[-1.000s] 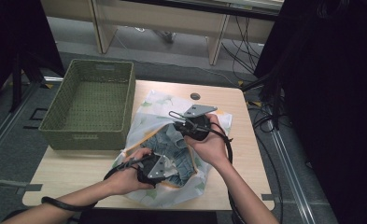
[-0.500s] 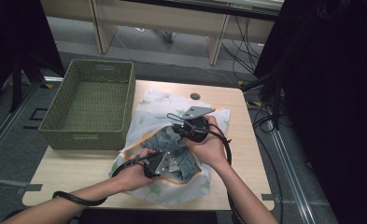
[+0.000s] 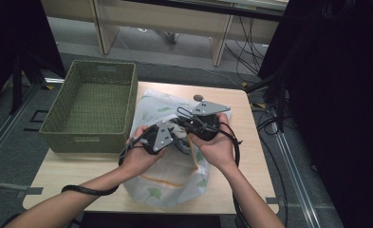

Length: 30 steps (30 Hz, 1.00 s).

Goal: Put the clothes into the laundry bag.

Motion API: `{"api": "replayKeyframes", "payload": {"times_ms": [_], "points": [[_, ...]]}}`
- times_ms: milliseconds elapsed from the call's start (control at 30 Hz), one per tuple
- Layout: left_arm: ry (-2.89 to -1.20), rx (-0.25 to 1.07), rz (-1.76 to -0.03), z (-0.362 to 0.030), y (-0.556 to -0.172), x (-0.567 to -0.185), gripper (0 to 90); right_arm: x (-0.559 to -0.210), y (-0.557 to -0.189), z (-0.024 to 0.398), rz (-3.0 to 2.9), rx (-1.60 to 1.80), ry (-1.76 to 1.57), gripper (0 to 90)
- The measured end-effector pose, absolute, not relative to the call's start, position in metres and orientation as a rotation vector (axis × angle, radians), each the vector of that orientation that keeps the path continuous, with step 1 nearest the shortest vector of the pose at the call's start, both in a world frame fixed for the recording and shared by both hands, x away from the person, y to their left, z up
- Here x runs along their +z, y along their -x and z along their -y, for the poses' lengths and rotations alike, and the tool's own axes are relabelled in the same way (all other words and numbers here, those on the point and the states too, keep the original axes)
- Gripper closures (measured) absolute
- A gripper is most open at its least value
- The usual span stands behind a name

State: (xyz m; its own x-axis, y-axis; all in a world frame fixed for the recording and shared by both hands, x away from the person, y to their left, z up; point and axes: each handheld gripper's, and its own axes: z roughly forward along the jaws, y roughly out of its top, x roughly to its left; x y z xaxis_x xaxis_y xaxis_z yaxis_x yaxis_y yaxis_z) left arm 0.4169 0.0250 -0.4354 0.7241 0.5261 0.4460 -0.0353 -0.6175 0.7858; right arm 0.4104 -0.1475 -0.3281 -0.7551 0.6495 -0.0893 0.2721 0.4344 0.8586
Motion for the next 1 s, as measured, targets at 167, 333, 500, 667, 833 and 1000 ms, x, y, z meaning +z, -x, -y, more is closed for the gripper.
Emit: {"api": "replayKeyframes", "payload": {"times_ms": [167,333,500,667,833,1000], "points": [[-2.177,0.848,-0.372,-0.009,-0.43,-0.473,82.4,-0.345,-0.42,0.147,-2.326,1.212,-0.823,90.0],[-2.182,0.811,-0.407,-0.01,-0.438,-0.476,80.2,-0.361,-0.428,0.15,-2.365,1.159,-0.868,90.0],[-2.187,0.766,-0.412,-0.017,-0.437,-0.469,70.7,-0.368,-0.431,0.153,-2.383,1.136,-0.892,90.0],[-2.115,0.696,-0.407,-0.043,-0.407,-0.441,59.0,-0.371,-0.431,0.154,-2.394,1.119,-0.892,90.0],[-2.009,0.822,-0.399,-0.072,-0.389,-0.413,56.4,-0.371,-0.432,0.153,-2.392,1.115,-0.883,90.0],[-2.093,0.924,-0.432,-0.082,-0.402,-0.421,47.3,-0.37,-0.431,0.15,-2.4,1.113,-0.878,90.0]]}}
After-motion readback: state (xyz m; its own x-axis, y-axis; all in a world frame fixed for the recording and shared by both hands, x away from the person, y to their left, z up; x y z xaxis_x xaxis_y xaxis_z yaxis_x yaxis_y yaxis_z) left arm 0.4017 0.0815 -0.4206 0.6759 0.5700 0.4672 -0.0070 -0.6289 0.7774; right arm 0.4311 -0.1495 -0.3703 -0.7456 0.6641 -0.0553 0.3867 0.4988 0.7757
